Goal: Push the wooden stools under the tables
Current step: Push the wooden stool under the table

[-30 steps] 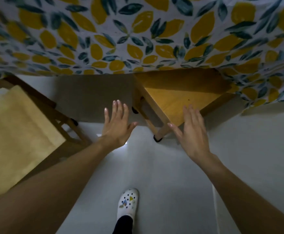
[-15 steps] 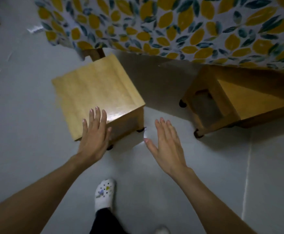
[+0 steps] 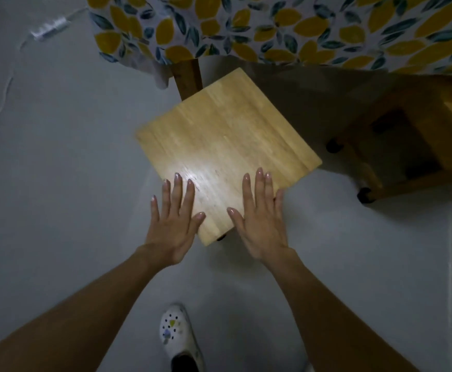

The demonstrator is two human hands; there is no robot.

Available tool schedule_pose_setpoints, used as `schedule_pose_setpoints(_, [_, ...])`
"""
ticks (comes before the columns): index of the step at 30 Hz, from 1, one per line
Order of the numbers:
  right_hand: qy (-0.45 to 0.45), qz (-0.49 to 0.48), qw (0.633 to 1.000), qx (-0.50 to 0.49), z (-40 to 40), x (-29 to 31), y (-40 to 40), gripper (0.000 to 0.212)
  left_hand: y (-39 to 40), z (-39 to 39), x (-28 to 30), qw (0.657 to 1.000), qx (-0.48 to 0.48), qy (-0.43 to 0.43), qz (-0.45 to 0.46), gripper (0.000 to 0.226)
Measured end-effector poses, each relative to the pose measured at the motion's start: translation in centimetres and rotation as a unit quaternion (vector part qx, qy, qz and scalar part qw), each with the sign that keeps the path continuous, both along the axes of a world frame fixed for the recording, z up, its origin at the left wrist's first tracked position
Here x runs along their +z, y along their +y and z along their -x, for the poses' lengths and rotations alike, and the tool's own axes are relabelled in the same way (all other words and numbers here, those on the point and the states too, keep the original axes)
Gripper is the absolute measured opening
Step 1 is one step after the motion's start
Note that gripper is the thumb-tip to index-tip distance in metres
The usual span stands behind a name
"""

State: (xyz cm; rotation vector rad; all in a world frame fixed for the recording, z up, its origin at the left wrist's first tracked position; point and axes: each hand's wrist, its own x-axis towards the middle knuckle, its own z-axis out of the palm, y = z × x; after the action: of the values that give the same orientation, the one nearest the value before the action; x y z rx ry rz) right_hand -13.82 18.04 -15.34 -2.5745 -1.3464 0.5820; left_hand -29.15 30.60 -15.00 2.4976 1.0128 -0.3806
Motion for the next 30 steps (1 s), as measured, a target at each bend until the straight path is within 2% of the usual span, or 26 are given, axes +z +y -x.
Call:
schedule_pose_setpoints(5, [-0.043, 0.033, 0.998, -0.015, -0.3, -1.0, 1.0, 0.076, 1.2, -0.2, -1.2, 0.998, -0.047, -0.039, -0.030, 0.069])
schedule_pose_setpoints(7, [-0.042, 0.041, 0.998, -0.009, -1.8, -1.0, 1.6, 0.077, 1.8, -1.3, -1.8, 0.995, -0.061, -0.049, -0.060, 0.069])
schedule_pose_setpoints(10, [-0.050, 0.050, 0.997, -0.001, -4.9, -1.0, 2.9, 0.078, 3.1, -4.2, -2.7, 0.994, -0.079, -0.049, -0.059, 0.070])
schedule_pose_setpoints(13, [-0.052, 0.049, 0.997, 0.015, -8.6, -0.7, 4.0, 0.079, 4.0, -7.5, -2.7, 0.994, -0.072, -0.062, -0.053, 0.071])
schedule_pose_setpoints(19, [-0.046, 0.059, 0.997, 0.035, -15.9, 0.5, 5.3, 0.081, 4.4, -14.1, -1.8, 0.985, -0.049, -0.151, -0.064, 0.065])
schedule_pose_setpoints(30, [-0.063, 0.058, 0.995, 0.054, -21.9, 0.3, 7.8, 0.085, 6.2, -19.6, -1.4, 0.986, -0.024, -0.159, -0.034, 0.062])
